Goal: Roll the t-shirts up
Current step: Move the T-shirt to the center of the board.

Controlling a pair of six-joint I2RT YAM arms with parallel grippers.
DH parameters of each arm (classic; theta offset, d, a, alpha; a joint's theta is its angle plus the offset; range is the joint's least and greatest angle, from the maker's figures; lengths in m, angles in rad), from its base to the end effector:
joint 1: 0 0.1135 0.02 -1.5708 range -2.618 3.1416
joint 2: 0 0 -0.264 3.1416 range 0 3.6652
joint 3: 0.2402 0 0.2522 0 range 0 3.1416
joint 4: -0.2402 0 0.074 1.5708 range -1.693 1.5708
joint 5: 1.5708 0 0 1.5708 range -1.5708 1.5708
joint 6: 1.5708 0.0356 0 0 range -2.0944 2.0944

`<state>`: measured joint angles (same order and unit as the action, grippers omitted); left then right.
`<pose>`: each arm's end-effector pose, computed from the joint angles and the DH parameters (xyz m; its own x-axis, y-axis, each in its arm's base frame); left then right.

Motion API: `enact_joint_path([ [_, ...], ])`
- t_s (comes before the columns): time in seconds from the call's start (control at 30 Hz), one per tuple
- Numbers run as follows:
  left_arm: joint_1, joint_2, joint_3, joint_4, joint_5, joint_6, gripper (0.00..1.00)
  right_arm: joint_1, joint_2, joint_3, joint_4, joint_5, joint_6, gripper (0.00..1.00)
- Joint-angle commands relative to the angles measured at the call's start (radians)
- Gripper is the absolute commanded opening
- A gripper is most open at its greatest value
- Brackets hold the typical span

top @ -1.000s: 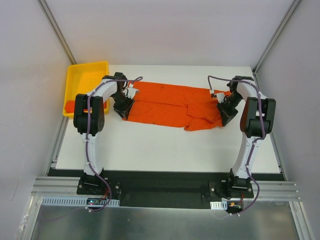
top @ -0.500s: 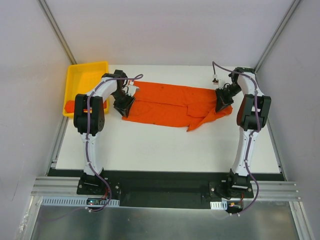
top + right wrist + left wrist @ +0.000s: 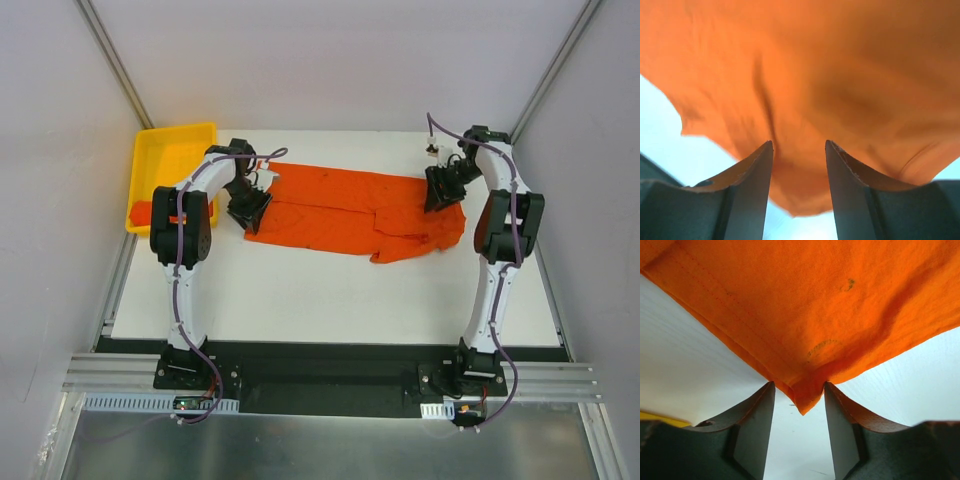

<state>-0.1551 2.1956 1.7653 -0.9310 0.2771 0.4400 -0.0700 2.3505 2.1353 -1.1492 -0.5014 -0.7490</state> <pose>0.4377 -0.0783 0.1741 -0.7871 0.5377 -0.3021 0.5969 0.7875 -0.1535 0.4793 -0.0165 0.2046 -0.6899 -0.5502 -0.4704 -0.6919 0.6923 0.2050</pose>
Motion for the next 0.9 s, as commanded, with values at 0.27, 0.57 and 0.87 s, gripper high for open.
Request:
enact_joint_path([
  [0.27,0.014,-0.02,0.048,-0.043,0.004,0.0,0.47,-0.045,-0.517,-0.567,0.006,0.006,-0.289,0.47],
  [0.57,0.014,-0.013,0.06,-0.045,0.008,-0.004,0.49,0.142,-0.599,-0.784,0.207,0.101,-0.463,0.47],
  [0.87,0.019,-0.027,0.056,-0.042,0.016,-0.02,0.49,0.242,-0.548,-0.831,0.298,0.225,-0.641,0.46],
])
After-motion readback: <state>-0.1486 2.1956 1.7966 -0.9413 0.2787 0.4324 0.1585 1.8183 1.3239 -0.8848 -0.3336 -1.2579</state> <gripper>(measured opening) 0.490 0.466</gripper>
